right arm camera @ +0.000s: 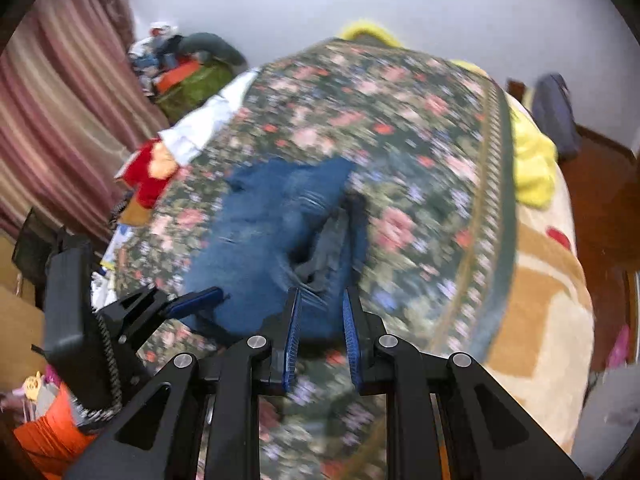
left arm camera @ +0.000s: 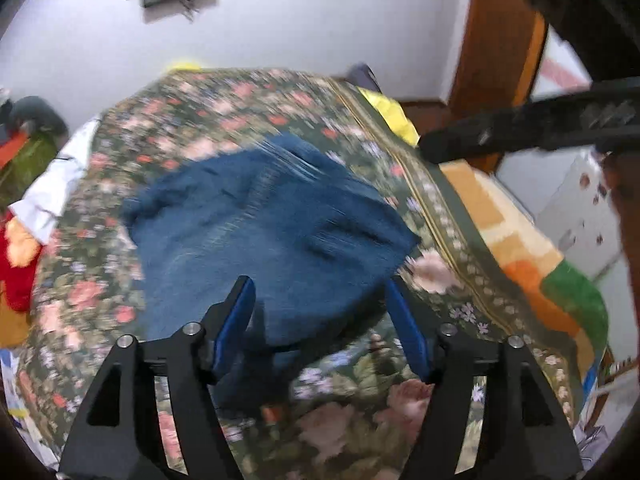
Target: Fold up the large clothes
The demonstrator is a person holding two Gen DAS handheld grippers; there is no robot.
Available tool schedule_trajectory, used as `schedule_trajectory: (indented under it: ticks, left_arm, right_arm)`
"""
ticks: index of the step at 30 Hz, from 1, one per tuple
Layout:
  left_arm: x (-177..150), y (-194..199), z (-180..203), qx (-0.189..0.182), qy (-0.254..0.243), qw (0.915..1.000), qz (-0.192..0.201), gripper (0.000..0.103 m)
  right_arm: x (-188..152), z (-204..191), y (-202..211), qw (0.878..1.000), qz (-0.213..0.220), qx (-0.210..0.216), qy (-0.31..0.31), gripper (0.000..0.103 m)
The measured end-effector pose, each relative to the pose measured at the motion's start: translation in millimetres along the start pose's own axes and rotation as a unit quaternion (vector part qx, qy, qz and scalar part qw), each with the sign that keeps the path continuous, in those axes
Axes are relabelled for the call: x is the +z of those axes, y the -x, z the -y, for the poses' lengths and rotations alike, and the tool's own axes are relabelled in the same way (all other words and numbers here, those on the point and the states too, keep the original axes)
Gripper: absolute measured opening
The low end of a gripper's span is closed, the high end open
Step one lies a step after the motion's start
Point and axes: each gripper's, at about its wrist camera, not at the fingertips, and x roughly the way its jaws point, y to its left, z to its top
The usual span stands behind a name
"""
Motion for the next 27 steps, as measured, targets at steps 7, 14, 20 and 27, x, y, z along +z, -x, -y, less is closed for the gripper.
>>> schedule_trajectory:
  ticks: [7, 14, 20, 27]
  left_arm:
    - [-2, 22, -73, 0.105, 0.050, 0.9929, 0.024, 0.091]
    - [-42, -42, -116, 0.141, 0.088, 0.9845, -0.056, 0.093]
    - [-71, -36, -108, 0.137, 0.085, 0.9858, -0.046, 0.097]
    - [-94, -37, -115, 0.168, 0.101, 0.9775, -0.077, 0.097]
  right_arm:
    - [16, -63, -37, 0.996, -0.013, -0.009, 0.088, 0.016]
    - [-10, -68, -110, 0.972, -0.057, -0.136, 0.182, 0.016]
    - [-32, -52, -101, 0.973, -0.039, -0.117, 0.195, 0.016]
    - [-48, -39, -94, 0.971, -0.052, -0.125, 0.197, 0.016]
